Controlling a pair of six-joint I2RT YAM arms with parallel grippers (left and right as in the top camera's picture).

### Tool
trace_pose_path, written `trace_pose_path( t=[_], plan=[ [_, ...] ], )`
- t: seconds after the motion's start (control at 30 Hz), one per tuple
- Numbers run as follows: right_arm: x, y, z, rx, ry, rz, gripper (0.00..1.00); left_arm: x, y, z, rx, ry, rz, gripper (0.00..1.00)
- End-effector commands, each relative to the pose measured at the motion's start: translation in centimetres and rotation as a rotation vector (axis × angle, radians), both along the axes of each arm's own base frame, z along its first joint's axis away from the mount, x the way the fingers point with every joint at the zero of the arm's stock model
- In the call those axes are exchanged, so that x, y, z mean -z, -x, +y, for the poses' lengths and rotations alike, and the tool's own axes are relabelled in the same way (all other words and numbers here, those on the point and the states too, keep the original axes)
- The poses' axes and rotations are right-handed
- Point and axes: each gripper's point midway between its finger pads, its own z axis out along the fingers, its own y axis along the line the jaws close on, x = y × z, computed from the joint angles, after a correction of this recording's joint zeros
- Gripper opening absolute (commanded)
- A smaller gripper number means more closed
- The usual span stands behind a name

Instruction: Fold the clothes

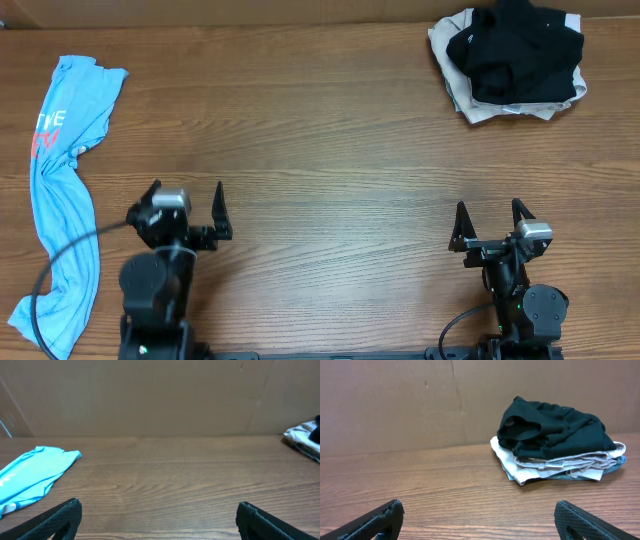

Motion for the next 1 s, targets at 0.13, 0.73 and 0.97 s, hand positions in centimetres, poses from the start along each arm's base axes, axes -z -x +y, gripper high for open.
trace_pose_path(
  t=[0.13, 0.73, 0.97],
  plan=[
    [0.1, 0.0, 0.0, 0.004, -0.003, -0.005, 1.00, 2.1, 1.6, 0.8, -0.025, 0.004, -0.075, 1.00],
    [0.1, 0.0, 0.0, 0.005, -0.003, -0.005, 1.00, 3.6, 2.6, 1.9, -0.058, -0.008, -0.103, 1.00],
    [0.1, 0.0, 0.0, 0.004, -0.003, -0.005, 1.00, 4.9, 2.7, 2.6, -0.093, -0.003, -0.051, 1.00]
  ],
)
